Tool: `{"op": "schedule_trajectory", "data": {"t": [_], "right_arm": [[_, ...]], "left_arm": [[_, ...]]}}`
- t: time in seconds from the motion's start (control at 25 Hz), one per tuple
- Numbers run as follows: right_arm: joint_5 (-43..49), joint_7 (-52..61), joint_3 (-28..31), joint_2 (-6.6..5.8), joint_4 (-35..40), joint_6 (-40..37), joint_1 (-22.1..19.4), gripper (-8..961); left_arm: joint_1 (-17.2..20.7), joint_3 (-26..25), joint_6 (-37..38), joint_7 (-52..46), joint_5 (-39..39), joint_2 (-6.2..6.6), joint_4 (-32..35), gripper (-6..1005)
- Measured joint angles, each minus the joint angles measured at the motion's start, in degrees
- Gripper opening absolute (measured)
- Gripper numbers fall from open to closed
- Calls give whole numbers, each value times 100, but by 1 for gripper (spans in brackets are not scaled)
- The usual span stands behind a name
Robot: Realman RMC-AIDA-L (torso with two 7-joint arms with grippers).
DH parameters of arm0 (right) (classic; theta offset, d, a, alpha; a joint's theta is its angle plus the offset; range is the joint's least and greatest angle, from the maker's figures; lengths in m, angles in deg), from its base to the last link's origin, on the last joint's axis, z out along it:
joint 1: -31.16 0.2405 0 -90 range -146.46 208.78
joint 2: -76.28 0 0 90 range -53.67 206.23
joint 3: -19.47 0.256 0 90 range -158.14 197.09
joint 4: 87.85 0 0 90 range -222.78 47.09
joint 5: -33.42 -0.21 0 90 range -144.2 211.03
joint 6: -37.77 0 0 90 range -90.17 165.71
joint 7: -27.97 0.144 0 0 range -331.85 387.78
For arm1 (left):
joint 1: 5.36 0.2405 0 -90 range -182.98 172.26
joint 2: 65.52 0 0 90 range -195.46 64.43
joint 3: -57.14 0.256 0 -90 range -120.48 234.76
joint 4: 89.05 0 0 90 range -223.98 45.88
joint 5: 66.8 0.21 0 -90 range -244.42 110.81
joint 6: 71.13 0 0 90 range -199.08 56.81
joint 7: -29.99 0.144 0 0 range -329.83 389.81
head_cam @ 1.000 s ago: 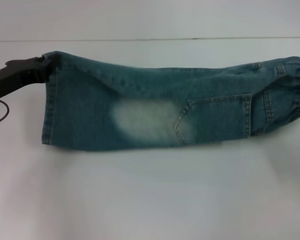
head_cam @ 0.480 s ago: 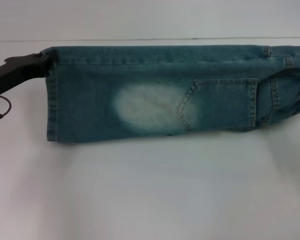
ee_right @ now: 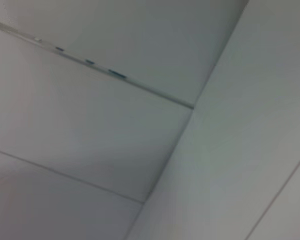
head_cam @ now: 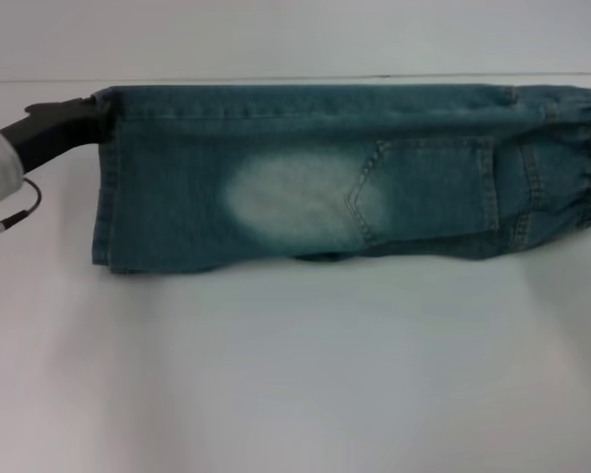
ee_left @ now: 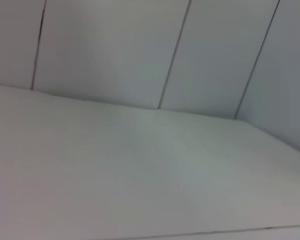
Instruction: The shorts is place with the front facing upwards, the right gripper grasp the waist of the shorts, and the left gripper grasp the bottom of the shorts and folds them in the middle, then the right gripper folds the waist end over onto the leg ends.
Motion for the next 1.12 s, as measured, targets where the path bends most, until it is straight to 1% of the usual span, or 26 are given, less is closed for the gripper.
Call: {"op": "schedule_trajectory", "data": {"t": [0.2,0.28,0.4,0.44,0.48,0.64,0.76,0.88,1.0,1.12], "right_arm": [[6,-579,-8,31,-199,832,359,24],[4,-756,-36,69,-193,967,418,28],[-10,-1007,-71,125,-141,996,444,33],[-8,-1049,-99,126,-124,998,449,35],[-2,-1067,-136,124,-110,1007,448,37],[10,-1097,-298,103,79,899,296,195],[41,-1200,-470,153,413,510,13,334],[45,-1350,-684,203,583,299,-277,483],[48,-1475,-886,245,603,216,-507,730],[51,-1526,-1036,282,616,178,-630,785]], "left_arm": [[-422,3,-729,639,1,-18,-719,4],[-519,3,-946,754,1,-22,-874,49],[-550,2,-1036,864,1,-29,-932,116],[-555,2,-1037,878,1,-31,-933,139],[-555,2,-1035,879,1,-31,-931,184],[-522,20,-985,878,2,-28,-845,363],[-430,196,-981,882,2,-32,-694,427],[-359,382,-1012,880,2,-39,-593,491],[-378,474,-1030,872,2,-34,-580,555],[-398,523,-1036,868,2,-22,-559,618]]}}
